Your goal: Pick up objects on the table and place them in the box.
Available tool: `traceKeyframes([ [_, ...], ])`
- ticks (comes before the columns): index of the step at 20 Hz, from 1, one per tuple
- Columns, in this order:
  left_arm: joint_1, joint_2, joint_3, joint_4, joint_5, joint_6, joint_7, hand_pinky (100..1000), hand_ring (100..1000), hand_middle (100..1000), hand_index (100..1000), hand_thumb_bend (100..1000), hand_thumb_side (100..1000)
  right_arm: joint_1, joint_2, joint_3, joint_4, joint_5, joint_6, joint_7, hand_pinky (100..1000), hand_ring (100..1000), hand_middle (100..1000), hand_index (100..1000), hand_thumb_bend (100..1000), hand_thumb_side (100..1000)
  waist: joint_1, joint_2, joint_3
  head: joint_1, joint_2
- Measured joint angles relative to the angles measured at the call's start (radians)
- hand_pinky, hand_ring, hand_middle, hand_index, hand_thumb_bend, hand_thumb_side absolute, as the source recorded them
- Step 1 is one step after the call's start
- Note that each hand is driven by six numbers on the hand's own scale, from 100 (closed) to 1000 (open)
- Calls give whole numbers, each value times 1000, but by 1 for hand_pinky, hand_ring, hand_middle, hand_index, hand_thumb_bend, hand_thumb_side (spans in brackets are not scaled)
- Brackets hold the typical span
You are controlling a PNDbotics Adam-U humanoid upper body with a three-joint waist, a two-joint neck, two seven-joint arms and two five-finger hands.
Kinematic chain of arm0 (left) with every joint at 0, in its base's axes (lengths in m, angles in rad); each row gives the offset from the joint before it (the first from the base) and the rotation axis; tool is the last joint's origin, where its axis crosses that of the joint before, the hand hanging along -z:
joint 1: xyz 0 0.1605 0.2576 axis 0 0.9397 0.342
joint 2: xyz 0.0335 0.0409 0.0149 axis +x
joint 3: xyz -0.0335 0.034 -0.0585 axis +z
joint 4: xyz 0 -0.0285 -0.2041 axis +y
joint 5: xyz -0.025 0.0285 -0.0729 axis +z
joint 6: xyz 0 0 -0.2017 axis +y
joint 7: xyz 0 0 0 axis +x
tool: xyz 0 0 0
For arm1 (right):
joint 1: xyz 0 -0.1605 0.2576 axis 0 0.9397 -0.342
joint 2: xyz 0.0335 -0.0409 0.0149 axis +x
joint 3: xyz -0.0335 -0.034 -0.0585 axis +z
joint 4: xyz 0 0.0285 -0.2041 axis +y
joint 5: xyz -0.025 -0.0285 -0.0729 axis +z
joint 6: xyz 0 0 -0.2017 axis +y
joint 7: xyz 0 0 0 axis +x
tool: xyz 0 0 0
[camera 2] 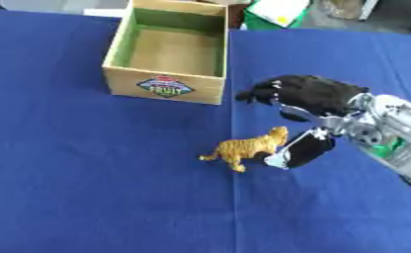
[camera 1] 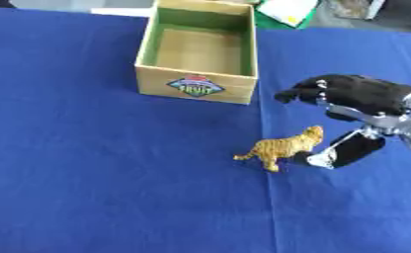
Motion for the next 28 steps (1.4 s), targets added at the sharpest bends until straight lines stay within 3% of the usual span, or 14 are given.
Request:
traceKeyframes([
  [11, 0, -4, -6, 0, 0, 2, -10, 443, 470, 496, 675, 100, 575, -31, 17, 39, 0, -21, 90, 169, 894, 882, 775, 939, 368, 352, -1, 2, 5, -2, 0],
  [18, 0, -8, -6, 0, 0, 4, -14, 443, 470, 495, 674, 100, 573, -69, 32, 38, 0, -15, 130, 326, 883, 869, 745, 867, 254, 352, -2, 2, 6, -2, 0],
  [28, 0, -9, -6, 0, 0, 3, -21, 443, 468, 492, 671, 100, 573, -79, 37, 68, 0, -10, 159, 391, 869, 850, 693, 843, 248, 326, -4, 4, 12, -11, 1],
])
